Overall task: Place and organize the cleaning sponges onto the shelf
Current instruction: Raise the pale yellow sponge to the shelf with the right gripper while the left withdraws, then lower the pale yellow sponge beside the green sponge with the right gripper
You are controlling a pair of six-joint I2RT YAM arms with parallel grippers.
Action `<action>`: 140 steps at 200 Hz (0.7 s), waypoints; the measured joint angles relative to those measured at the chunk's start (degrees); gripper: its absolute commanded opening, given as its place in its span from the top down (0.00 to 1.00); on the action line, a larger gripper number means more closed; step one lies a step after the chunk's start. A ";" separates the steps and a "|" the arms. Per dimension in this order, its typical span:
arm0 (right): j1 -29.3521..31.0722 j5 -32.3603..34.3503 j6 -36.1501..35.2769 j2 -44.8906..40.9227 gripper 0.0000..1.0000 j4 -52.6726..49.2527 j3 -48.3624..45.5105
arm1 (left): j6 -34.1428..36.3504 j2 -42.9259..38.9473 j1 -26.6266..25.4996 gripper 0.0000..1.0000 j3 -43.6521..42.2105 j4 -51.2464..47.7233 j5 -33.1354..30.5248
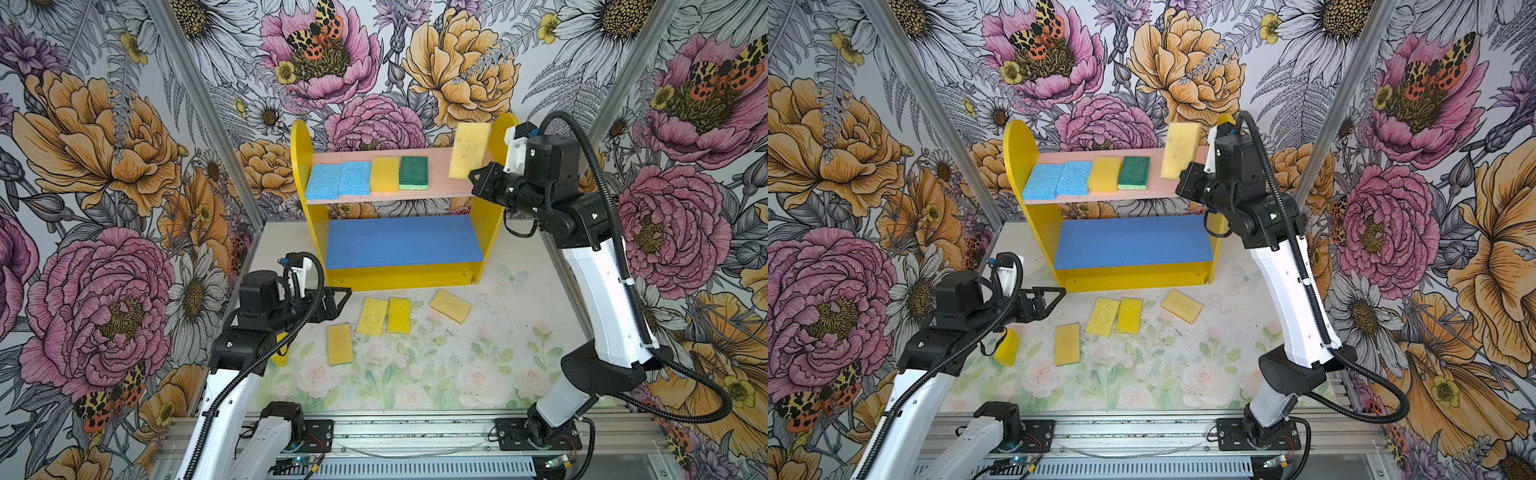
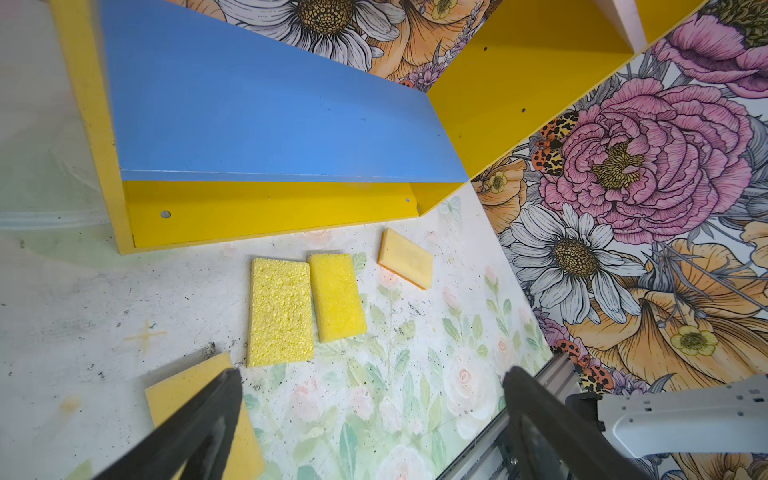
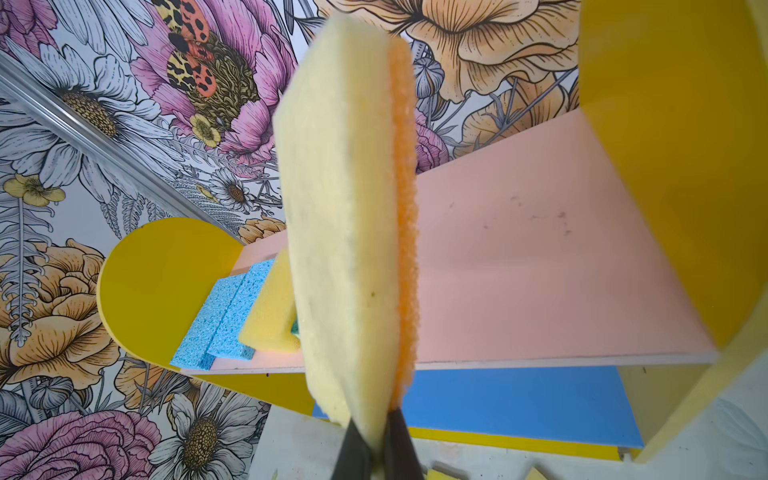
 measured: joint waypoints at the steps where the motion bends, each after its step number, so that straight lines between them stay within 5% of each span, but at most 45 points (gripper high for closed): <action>1: -0.02 -0.09 0.02 0.07 0.98 -0.02 0.07 | -0.11 0.09 0.07 0.01 0.00 0.00 0.13; 91: -2.75 -9.64 -2.80 10.60 0.94 -2.49 4.83 | -4.59 -1.40 4.61 0.01 -0.66 -0.07 7.87; 111: -3.10 -10.69 -3.06 11.15 0.87 -2.49 5.07 | -5.22 -1.40 4.83 0.01 -0.76 -0.07 8.85; 140: -3.48 -11.43 -4.04 11.17 0.58 -2.56 5.79 | -6.03 -1.31 5.09 0.01 -0.81 -0.07 9.53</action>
